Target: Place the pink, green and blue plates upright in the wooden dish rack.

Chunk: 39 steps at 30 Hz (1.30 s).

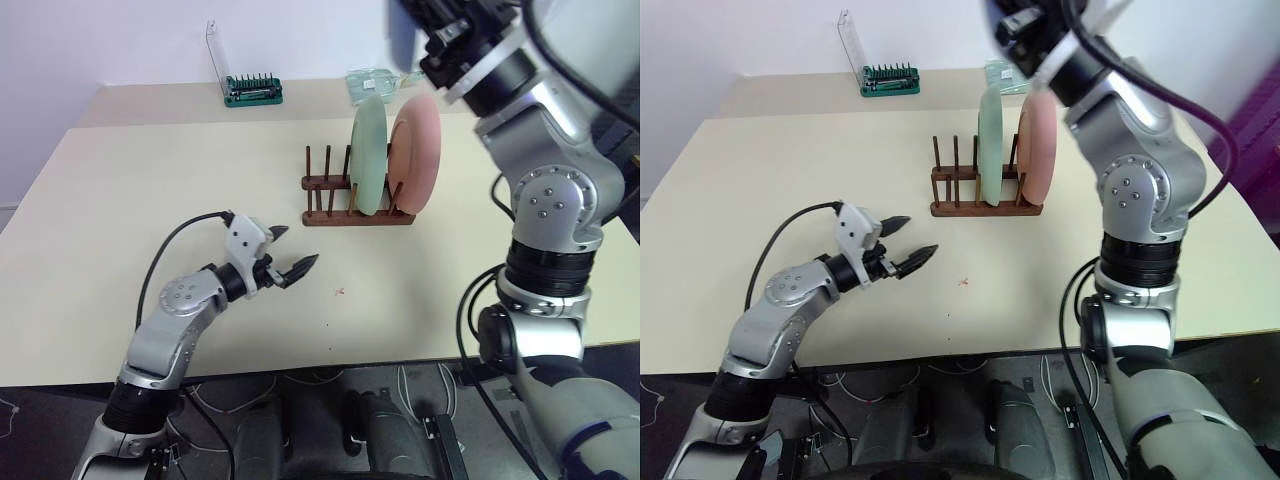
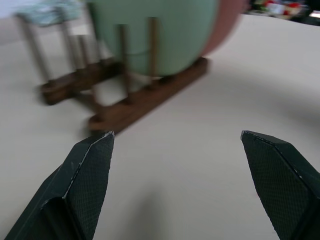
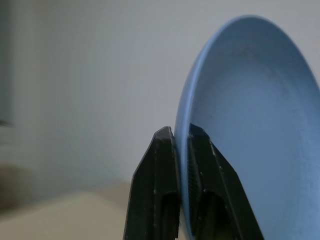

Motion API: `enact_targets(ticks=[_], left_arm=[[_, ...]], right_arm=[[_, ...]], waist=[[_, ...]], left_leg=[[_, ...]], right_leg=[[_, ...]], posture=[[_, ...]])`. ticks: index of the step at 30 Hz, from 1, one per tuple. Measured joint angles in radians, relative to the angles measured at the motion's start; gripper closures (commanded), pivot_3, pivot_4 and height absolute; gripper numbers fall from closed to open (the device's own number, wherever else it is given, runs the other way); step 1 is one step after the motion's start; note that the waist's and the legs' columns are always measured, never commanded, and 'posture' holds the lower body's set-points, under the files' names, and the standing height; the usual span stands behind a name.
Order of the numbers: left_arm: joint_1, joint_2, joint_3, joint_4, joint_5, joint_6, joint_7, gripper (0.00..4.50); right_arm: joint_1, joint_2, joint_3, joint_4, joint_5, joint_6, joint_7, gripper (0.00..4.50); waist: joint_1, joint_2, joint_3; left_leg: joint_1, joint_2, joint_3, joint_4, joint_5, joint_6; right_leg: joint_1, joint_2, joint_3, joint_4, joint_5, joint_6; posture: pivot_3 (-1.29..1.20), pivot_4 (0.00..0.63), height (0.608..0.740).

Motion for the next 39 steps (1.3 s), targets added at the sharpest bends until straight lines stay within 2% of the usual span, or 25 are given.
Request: enact_targets(ticks=[5, 10, 19, 24, 31, 39], left_arm=[[0.037, 0.050, 0.070, -0.002, -0.020, -0.007, -0.029, 0.31], [0.078, 0.078, 0.090, -0.007, -0.025, -0.007, -0.057, 0.31], [0.086, 0.055, 0.083, -0.046, -0.042, -0.001, -0.050, 0.31], [0.098, 0.055, 0.080, -0.051, -0.043, 0.002, -0.043, 0.31], [0.104, 0.055, 0.078, -0.052, -0.044, 0.002, -0.043, 0.31], [0.103, 0.054, 0.065, -0.052, -0.044, 0.005, -0.042, 0.31]], right_arm=[[-0.007, 0.162, -0.034, 0.095, 0.216, 0.197, -0.275, 4.43], [-0.007, 0.224, -0.043, 0.245, 0.226, 0.223, -0.405, 4.43], [-0.007, 0.224, -0.061, 0.339, 0.181, 0.198, -0.429, 4.43], [-0.020, 0.223, -0.104, 0.344, 0.214, 0.206, -0.436, 4.43], [-0.118, 0.215, -0.169, 0.343, 0.284, 0.210, -0.472, 4.43], [-0.120, 0.199, -0.182, 0.393, 0.264, 0.196, -0.489, 4.43]], waist=[[0.001, 0.000, 0.000], [0.002, 0.000, 0.000], [-0.001, 0.000, 0.000], [0.000, 0.000, 0.000], [-0.001, 0.000, 0.000], [-0.003, 0.000, 0.000]], left_leg=[[0.000, 0.000, 0.000, 0.002, 0.000, 0.000], [-0.002, -0.001, 0.000, 0.002, 0.000, 0.000], [-0.001, 0.000, 0.000, 0.002, 0.000, 0.000], [-0.002, 0.000, 0.000, 0.002, 0.000, 0.000], [-0.002, 0.000, 0.000, 0.002, 0.000, 0.000], [-0.002, 0.000, -0.001, 0.001, 0.000, 0.000]], right_leg=[[0.000, -0.001, 0.000, 0.002, 0.000, 0.000], [-0.001, -0.001, -0.001, 0.002, 0.000, 0.000], [-0.001, -0.001, -0.001, 0.002, 0.000, 0.000], [-0.001, -0.001, -0.001, 0.002, 0.000, 0.000], [-0.001, -0.001, -0.001, 0.001, 0.000, 0.000], [-0.001, 0.000, -0.001, 0.000, -0.001, -0.001]], posture=[[0.00, 0.150, 0.730], [0.00, 0.150, 0.730], [0.00, 0.150, 0.730], [0.00, 0.150, 0.730], [0.00, 0.150, 0.730], [0.00, 0.150, 0.730]])
